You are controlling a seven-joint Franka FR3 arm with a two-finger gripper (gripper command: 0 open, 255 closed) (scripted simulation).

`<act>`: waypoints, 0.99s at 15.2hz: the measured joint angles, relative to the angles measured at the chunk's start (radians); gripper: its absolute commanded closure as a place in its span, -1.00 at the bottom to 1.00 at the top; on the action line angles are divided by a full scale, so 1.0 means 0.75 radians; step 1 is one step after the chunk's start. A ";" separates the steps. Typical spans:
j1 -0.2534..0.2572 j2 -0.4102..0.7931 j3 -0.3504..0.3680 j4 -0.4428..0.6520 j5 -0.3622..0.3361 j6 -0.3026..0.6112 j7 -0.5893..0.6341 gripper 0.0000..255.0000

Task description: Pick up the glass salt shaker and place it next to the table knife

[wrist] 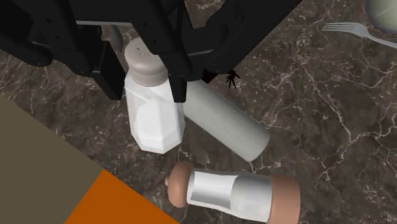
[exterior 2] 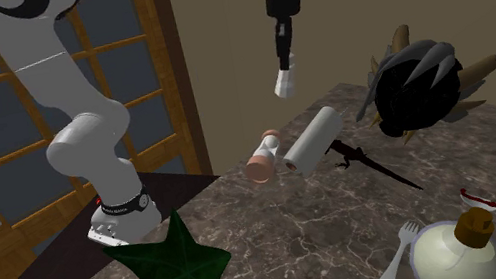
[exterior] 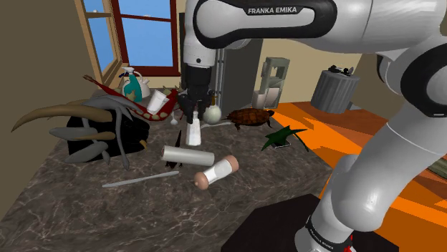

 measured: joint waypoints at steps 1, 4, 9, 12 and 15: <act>0.010 0.026 0.017 0.028 -0.002 0.001 0.029 1.00; 0.051 0.120 0.079 0.118 -0.014 0.015 0.133 1.00; 0.115 0.282 0.156 0.295 -0.056 0.010 0.281 1.00; 0.165 0.403 0.196 0.439 -0.098 -0.011 0.376 1.00; 0.199 0.479 0.216 0.514 -0.126 -0.009 0.429 1.00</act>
